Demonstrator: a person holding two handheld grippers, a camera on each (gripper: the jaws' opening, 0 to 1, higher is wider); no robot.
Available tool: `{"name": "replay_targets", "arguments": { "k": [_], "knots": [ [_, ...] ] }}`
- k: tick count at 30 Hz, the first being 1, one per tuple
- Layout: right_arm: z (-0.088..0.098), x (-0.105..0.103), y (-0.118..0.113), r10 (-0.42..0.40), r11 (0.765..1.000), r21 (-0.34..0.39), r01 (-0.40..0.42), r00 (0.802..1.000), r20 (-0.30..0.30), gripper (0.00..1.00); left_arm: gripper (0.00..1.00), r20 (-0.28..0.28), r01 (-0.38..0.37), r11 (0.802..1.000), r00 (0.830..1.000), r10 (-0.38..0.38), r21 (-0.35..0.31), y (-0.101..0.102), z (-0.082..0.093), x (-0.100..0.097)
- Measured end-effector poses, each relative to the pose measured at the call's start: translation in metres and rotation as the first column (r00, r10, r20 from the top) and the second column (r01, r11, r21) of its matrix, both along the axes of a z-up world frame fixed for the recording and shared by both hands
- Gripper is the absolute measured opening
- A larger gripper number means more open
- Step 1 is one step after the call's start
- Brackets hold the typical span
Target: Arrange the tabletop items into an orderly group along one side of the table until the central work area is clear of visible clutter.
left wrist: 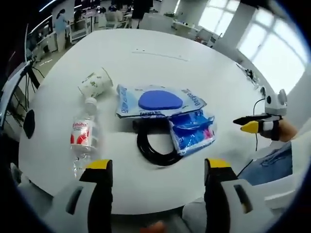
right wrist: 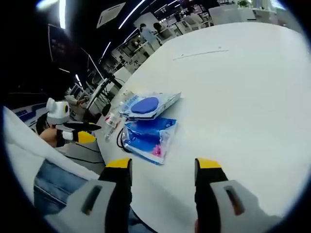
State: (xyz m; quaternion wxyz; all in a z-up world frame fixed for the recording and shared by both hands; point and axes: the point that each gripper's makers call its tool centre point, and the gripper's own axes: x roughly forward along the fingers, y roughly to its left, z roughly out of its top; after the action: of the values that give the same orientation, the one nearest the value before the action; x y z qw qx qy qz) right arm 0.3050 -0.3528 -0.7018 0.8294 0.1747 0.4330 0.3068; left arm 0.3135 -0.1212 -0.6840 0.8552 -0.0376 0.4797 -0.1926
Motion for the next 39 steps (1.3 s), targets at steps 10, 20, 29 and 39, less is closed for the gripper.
{"name": "replay_targets", "arguments": {
  "k": [10,20,29,39],
  "knots": [
    [0.003,0.015,0.012,0.042,0.999,-0.019,-0.041,0.999,0.023,0.46,0.72,0.022,-0.083,0.995,0.996,0.084,-0.054,0.014,-0.002,0.026],
    [0.011,0.045,0.016,-0.024,1.0,0.013,0.024,0.999,0.035,0.43,0.67,0.036,-0.098,0.995,0.994,0.099,-0.032,0.021,-0.007,0.049],
    [0.009,0.068,0.019,-0.059,0.998,0.018,0.058,0.998,0.024,0.42,0.65,0.021,-0.104,0.994,0.994,0.105,-0.026,0.023,-0.012,0.062],
    [0.009,0.089,0.039,-0.05,0.999,0.02,0.049,0.998,0.026,0.39,0.62,0.011,-0.104,0.994,0.994,0.105,-0.038,0.018,-0.017,0.077]
  ]
}}
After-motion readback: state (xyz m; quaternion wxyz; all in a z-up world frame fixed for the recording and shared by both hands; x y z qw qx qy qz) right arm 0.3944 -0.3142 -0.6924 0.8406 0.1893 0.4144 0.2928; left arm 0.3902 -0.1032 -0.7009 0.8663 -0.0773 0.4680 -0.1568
